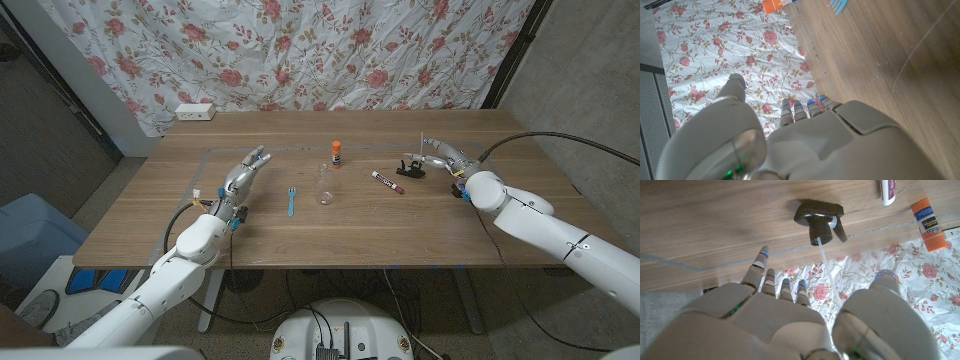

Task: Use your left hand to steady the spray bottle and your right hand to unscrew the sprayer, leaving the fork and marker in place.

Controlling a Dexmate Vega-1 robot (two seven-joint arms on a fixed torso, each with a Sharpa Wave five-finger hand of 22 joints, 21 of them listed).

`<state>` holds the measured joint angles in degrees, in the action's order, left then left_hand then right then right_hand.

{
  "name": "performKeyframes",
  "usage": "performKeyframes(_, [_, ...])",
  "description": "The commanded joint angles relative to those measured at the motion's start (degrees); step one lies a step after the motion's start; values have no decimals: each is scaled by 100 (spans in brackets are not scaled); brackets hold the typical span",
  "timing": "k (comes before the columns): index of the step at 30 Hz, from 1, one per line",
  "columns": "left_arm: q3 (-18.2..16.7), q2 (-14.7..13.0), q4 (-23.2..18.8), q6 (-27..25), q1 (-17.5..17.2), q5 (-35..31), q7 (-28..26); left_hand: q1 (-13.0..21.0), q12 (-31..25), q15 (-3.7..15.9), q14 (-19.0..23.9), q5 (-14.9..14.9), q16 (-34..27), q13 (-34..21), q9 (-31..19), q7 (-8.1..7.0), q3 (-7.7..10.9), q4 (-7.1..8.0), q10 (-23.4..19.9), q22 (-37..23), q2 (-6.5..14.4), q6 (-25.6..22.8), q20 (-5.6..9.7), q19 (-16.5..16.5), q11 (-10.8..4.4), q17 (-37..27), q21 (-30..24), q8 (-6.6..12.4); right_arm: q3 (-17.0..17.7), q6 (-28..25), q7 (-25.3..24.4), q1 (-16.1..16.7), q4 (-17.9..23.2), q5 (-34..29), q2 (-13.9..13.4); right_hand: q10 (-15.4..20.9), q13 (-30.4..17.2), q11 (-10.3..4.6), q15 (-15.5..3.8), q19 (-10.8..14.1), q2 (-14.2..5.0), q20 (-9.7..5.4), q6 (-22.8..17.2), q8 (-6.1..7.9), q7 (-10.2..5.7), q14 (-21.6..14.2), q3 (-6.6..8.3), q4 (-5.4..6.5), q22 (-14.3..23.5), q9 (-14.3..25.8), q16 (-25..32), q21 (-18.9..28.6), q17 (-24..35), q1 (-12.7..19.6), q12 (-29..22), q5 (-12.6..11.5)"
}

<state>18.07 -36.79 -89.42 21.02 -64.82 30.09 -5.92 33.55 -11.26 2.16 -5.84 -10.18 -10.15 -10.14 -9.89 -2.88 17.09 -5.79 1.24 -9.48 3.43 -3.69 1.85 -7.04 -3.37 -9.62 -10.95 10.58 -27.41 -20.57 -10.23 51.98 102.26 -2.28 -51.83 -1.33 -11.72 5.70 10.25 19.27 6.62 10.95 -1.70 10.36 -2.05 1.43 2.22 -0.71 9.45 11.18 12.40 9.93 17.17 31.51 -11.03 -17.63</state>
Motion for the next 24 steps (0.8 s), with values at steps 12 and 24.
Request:
performKeyframes(12, [30,127,493,199,409,134,348,-183,-3,15,-14,2,-14,2,-6,8,-26,-2,-22,-31,29,-65,67,32,-11,-4,-6,0,599,1932,-9,274,-770,1356,234,140,64,-59,-47,-589,-55,-55,151,7,-171,135,-171,214,12,-56,-63,-51,-72,-425,-43,-45])
performKeyframes(24, [27,170,822,283,612,365,691,-448,-12,28,23,-14,-31,1,-7,3,-77,101,-79,-35,130,-103,77,87,-30,-26,-16,0,695,2686,-35,242,-1233,1845,721,230,108,-166,-155,-863,-173,-379,3,53,-107,170,-325,466,13,-89,-63,-2,-146,-908,-35,-33])
